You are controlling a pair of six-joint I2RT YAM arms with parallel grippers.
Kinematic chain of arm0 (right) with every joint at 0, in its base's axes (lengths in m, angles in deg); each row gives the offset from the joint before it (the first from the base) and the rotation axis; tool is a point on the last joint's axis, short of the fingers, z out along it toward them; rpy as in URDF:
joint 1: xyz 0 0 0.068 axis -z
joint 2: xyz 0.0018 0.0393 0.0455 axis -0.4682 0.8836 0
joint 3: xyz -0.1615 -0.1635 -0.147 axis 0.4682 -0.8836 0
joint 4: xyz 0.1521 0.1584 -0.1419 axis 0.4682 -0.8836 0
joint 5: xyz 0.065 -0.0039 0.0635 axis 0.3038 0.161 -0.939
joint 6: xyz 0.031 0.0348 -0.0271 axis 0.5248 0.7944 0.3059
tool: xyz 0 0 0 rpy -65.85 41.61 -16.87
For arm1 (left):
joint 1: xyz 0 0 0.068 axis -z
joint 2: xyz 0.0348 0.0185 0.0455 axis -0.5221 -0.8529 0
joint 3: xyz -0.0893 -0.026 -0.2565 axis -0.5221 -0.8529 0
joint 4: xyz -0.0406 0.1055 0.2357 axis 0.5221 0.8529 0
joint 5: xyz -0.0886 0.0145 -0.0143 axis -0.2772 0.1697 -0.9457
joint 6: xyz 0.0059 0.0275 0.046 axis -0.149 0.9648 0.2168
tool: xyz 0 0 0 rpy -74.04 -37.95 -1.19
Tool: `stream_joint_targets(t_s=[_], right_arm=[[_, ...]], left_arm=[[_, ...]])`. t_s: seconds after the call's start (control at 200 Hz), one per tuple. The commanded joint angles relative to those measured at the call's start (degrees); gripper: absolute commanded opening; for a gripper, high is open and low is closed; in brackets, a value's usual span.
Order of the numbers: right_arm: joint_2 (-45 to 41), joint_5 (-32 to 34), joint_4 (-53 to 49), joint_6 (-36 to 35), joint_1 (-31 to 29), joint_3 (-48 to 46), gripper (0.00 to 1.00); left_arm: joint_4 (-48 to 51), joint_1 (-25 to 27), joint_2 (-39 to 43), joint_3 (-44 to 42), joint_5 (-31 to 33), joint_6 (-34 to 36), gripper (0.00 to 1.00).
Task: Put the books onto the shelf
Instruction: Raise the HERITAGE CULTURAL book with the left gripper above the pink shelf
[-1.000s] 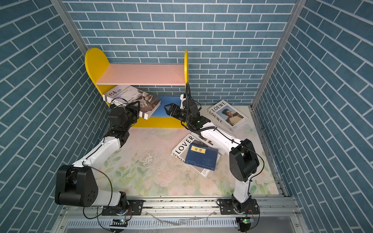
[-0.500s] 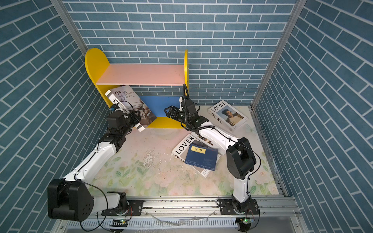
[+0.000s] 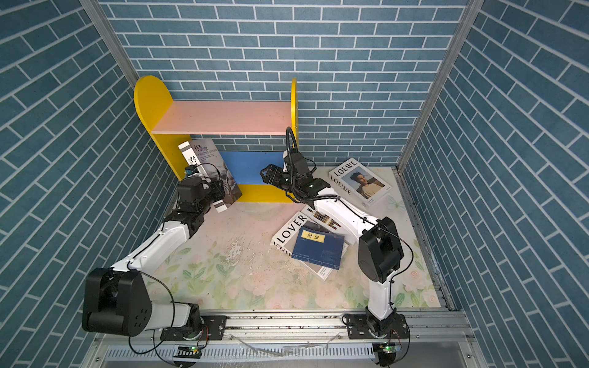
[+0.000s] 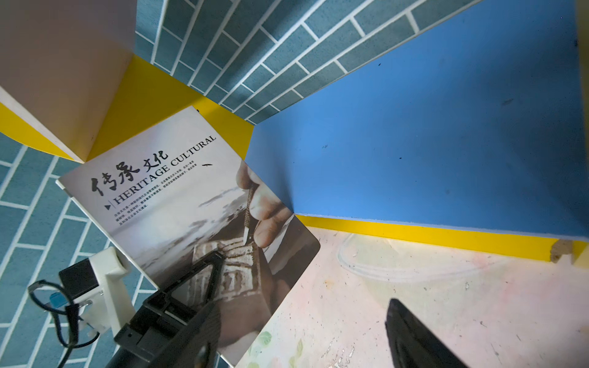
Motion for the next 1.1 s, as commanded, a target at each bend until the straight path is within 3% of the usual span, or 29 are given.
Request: stream_joint_targets(t_s=[0.0, 0.495, 0.795, 0.89, 1.0, 1.095], right_arm=[[0.82, 1.43, -1.76, -1.36, -0.2, 0.67, 0.82], [1.29, 0.32, -3.1, -1.92, -0.12, 1.16, 0.82], [2.27, -5.28, -1.32, -1.98, 0.54, 3.08, 0.82], [2.56, -6.88, -1.65, -2.22, 0.47, 4.73, 0.82], [2.16, -7.07, -2.55, -2.94, 0.54, 6.04, 0.82], [1.06, -6.89, -2.14, -3.17, 0.56, 5.91, 0.82]], left_arm=[[-3.01, 0.63, -0.41, 1.63, 1.05, 4.55, 0.27], [-2.48, 6.1, 8.74, -2.11, 6.83, 9.93, 0.25], [5.84, 11.57, 22.6, -8.07, 12.75, 6.86, 0.25], [8.03, 13.39, 26.33, -7.27, 12.54, 4.43, 0.25], [12.28, 17.66, 30.15, -3.93, 18.28, 6.17, 0.25], [13.81, 18.29, 33.48, -1.64, 20.3, 6.95, 0.24]])
